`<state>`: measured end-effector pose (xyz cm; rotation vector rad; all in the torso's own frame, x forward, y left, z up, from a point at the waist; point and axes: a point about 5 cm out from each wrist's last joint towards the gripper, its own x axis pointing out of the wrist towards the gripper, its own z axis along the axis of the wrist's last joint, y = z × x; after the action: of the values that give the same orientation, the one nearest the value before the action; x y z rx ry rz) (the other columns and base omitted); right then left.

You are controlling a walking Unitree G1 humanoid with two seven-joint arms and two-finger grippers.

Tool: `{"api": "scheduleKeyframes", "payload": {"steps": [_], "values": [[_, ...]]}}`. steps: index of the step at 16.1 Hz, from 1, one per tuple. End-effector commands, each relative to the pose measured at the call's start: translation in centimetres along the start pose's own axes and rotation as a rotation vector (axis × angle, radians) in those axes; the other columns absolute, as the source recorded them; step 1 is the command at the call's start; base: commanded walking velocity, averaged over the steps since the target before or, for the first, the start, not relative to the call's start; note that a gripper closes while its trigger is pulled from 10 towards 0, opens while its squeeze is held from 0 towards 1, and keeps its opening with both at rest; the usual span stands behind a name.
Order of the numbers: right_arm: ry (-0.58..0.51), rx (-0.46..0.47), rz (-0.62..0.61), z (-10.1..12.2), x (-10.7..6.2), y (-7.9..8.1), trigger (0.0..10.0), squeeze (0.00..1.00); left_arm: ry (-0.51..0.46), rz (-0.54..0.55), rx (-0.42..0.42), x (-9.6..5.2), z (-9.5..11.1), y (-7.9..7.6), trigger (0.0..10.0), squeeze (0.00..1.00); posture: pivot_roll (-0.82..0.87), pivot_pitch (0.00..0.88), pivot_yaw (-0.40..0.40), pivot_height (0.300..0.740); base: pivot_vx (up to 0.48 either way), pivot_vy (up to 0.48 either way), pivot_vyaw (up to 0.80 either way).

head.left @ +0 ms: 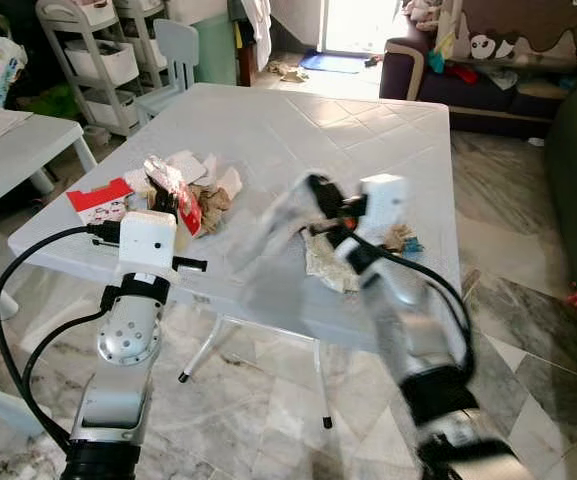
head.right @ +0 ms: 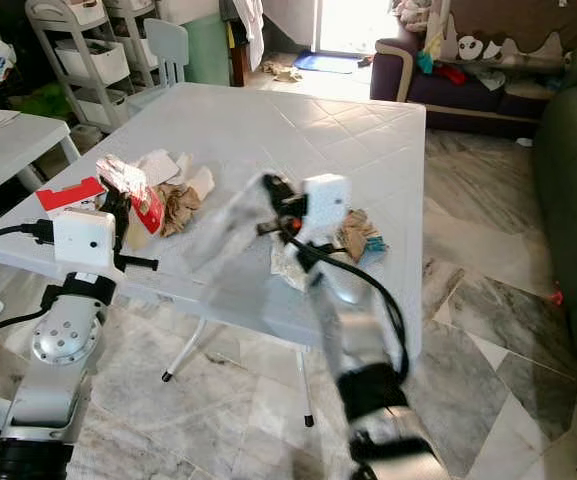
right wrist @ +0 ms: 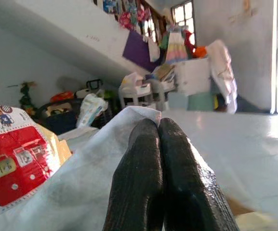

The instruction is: Picking trash to rubbish bin

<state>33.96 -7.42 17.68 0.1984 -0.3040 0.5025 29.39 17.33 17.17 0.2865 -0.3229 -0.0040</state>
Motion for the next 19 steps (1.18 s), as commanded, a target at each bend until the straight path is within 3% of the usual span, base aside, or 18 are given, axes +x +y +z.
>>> {"api": "scheduleKeyframes", "payload": {"steps": [1,5,8,11,17,19], "values": [[-0.015,-0.073,-0.005,1.1,-0.6,-0.3,0.0,0.0,-0.03,-0.027,-0.023,0.2,0.4,-0.4,0.0,0.0,-0.08,0.0,0.007,0.74,0.0,0.0,0.0],[-0.021,-0.219,-0.18,4.0,-4.7,-3.5,0.0,0.0,-0.128,-0.121,-0.004,-0.1,1.9,-1.7,0.0,0.0,-0.11,0.0,0.019,0.74,0.0,0.0,0.0],[0.008,-0.268,-0.287,4.7,-7.1,-4.8,0.0,0.0,-0.085,-0.18,-0.029,-1.7,0.9,-2.4,0.0,0.0,-0.13,0.0,0.031,0.74,0.0,0.0,0.0],[0.057,-0.307,-0.365,4.8,-9.4,-5.7,0.0,0.0,-0.076,-0.122,-0.003,-1.7,0.5,-1.5,0.0,0.0,-0.14,0.0,0.037,0.74,0.0,0.0,0.0],[0.091,-0.341,-0.431,5.2,-10.6,-6.1,0.0,0.0,-0.081,-0.076,0.013,-1.3,0.7,-1.1,0.7,0.0,-0.14,0.0,0.036,0.74,0.0,0.0,0.0],[0.099,-0.336,-0.429,5.1,-10.4,-6.1,0.0,0.0,-0.07,-0.069,0.014,-1.3,0.6,-1.0,2.3,0.0,-0.14,0.0,0.034,0.74,0.0,0.0,0.8]]}}
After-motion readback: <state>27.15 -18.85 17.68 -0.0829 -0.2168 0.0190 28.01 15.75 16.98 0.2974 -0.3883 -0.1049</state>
